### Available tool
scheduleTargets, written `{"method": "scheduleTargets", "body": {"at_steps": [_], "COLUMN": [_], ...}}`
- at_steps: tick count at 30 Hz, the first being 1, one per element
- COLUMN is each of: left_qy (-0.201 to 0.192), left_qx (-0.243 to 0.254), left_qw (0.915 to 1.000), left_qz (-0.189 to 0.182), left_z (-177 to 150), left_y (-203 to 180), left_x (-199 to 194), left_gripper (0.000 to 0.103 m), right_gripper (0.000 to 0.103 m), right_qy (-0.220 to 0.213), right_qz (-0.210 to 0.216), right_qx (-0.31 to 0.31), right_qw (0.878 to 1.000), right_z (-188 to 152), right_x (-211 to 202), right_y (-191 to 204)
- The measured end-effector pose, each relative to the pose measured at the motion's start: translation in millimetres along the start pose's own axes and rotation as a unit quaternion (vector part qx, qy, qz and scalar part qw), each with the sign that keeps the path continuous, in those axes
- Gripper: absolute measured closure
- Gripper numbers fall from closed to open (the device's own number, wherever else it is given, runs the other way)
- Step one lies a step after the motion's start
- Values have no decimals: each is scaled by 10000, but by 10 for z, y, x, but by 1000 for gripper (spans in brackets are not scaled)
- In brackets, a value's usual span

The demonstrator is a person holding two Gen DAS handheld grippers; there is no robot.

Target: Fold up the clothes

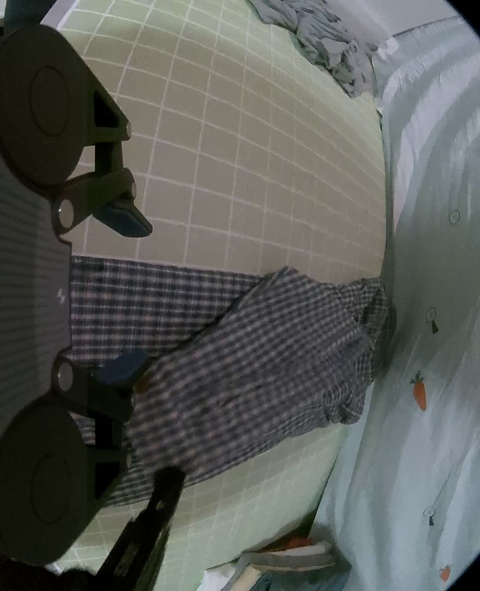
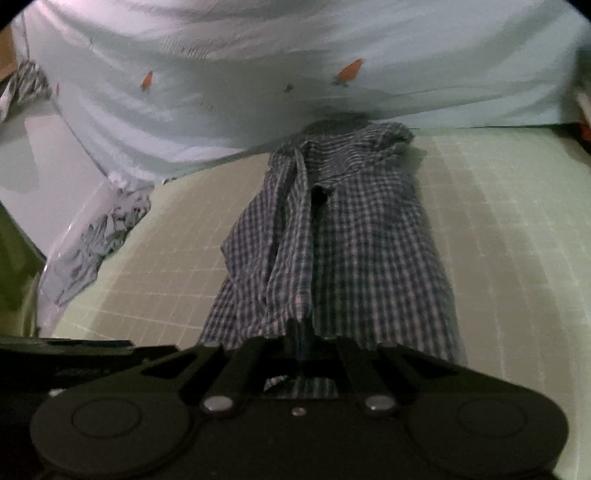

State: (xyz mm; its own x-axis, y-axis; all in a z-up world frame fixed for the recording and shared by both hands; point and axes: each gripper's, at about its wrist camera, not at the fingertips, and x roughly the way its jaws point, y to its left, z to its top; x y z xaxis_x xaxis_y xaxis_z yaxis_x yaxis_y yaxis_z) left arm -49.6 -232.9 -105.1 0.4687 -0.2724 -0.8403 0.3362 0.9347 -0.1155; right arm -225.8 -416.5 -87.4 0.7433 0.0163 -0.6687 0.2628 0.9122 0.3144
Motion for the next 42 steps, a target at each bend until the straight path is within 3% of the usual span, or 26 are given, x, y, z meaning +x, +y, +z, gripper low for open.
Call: {"method": "scheduleTargets", "body": {"at_steps": [14,18,22,24,25,27,30,42], "left_qy": [539,675,748,784,802,838,898,1156], "left_qx": [348,332,324,321,319,315,333,483], "left_qw": [9979,9971,9966,9963,9961,9958,9953,9921], "left_qz": [23,99,132,148,156,172,154,-64], "left_z": [-318,-390,-442,-467,-480,-506,-545,-699], "left_y": [-37,1,13,19,23,29,20,-76], "left_x": [155,186,186,186,186,186,196,270], "left_gripper": [33,33,32,32,32,32,29,28], "right_gripper": [102,102,100,96,85,48,26,16], "right_qy": [476,717,585,531,524,565,738,1280], "right_qz": [-1042,-1067,-1088,-1177,-1248,-1366,-1562,-1464], "right_qx": [811,951,848,716,691,644,514,318], "right_qw": [9901,9871,9887,9890,9884,9869,9836,9804], "right_z": [-515,-642,-612,-591,-590,-598,-622,-807], "right_x": [-222,-139,-177,-189,-192,-187,-149,-16], "right_y": [-403,-470,-412,-395,-395,-406,-411,-418]}}
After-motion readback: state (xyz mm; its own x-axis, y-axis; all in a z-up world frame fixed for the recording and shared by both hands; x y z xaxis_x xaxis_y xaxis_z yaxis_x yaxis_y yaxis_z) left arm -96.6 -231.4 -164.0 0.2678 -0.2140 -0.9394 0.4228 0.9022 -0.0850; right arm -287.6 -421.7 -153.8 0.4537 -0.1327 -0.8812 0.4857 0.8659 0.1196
